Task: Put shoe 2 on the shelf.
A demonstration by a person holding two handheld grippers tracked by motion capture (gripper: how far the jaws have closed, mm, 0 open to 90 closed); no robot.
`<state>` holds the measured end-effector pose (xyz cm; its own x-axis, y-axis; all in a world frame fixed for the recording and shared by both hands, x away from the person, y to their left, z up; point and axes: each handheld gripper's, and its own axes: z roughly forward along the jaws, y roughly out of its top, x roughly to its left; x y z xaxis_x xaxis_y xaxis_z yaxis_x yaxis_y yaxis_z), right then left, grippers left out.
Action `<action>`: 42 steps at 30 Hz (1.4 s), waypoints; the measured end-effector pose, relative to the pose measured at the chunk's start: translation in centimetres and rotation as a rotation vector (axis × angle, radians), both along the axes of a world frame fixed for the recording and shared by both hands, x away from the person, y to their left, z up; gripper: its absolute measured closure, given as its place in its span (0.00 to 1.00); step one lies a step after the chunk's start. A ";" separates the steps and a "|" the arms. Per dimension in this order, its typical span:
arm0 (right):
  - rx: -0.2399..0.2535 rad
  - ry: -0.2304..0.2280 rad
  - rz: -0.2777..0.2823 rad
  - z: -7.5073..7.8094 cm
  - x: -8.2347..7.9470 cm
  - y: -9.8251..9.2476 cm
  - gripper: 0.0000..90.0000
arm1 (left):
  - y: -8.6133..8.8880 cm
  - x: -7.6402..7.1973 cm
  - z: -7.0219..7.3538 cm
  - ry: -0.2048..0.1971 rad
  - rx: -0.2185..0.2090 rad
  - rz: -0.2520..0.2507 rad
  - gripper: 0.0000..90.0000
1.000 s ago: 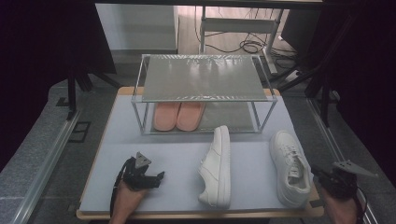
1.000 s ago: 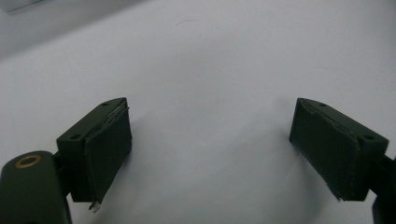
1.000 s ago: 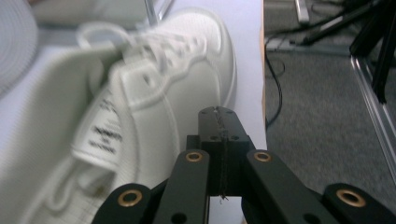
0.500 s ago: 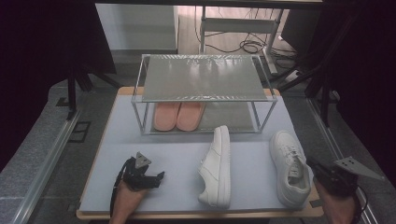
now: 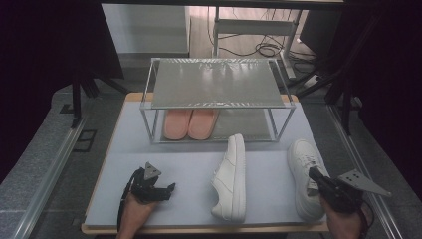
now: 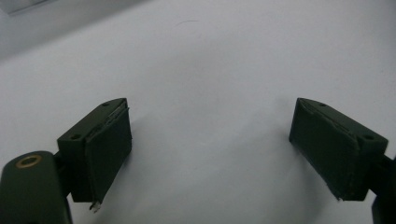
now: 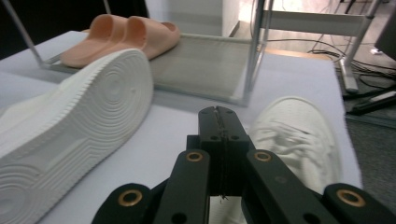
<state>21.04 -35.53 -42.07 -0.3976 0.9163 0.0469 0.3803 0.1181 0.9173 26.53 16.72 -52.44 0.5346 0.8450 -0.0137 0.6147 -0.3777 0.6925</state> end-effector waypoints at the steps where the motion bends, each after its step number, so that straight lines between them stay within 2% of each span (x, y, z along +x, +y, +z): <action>1: 0.003 0.001 0.012 -0.1 -0.2 0.6 1.00 | 0.0 0.0 0.0 -0.001 0.000 0.000 0.15; 9: 0.006 0.004 0.052 -0.4 -0.5 2.4 1.00 | 0.0 0.0 0.0 -0.001 0.000 0.000 0.15; 10: -0.010 0.014 0.070 -0.6 -0.4 3.2 1.00 | 0.0 0.0 0.0 -0.001 0.001 0.000 0.15; 15: -0.027 0.027 0.099 -0.9 -0.1 4.5 1.00 | 0.0 0.0 0.0 -0.001 0.000 0.000 0.15; 22: -0.037 0.040 0.155 -1.4 0.7 7.1 1.00 | 0.0 0.0 0.0 -0.001 0.001 0.000 0.15; 29: -0.057 0.034 0.202 -1.9 1.6 9.4 1.00 | 0.0 0.0 0.0 -0.001 0.000 0.000 0.15; 42: -0.050 0.044 0.262 -2.5 3.3 11.9 1.00 | 0.0 0.0 0.0 -0.001 0.000 0.000 0.15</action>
